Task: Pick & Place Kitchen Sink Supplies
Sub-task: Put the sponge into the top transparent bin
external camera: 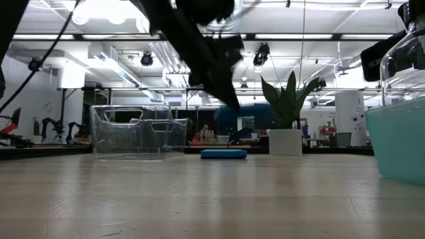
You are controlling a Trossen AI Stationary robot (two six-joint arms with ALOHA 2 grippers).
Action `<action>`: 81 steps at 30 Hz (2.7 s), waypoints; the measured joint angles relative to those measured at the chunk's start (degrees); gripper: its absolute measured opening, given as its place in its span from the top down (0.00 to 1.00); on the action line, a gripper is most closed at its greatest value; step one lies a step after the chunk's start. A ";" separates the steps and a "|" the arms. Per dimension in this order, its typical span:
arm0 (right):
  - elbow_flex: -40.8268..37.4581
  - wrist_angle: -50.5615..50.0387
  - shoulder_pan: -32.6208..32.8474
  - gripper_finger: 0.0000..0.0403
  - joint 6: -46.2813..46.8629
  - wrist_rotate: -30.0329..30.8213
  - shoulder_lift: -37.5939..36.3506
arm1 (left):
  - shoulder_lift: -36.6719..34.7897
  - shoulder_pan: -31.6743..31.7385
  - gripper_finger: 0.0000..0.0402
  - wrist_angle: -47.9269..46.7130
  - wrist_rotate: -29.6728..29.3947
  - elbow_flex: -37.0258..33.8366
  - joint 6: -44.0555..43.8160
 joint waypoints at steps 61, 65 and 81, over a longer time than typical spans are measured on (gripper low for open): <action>0.00 0.01 0.00 0.98 0.00 0.00 0.00 | -26.66 8.73 0.67 20.42 5.21 -26.29 -6.10; 0.00 0.00 -0.02 0.98 0.00 0.00 0.00 | -22.22 8.70 0.61 21.73 9.10 -23.69 -2.78; 0.00 0.02 0.00 0.98 0.02 -0.02 0.00 | 1.74 9.17 0.54 6.41 9.05 -3.85 5.13</action>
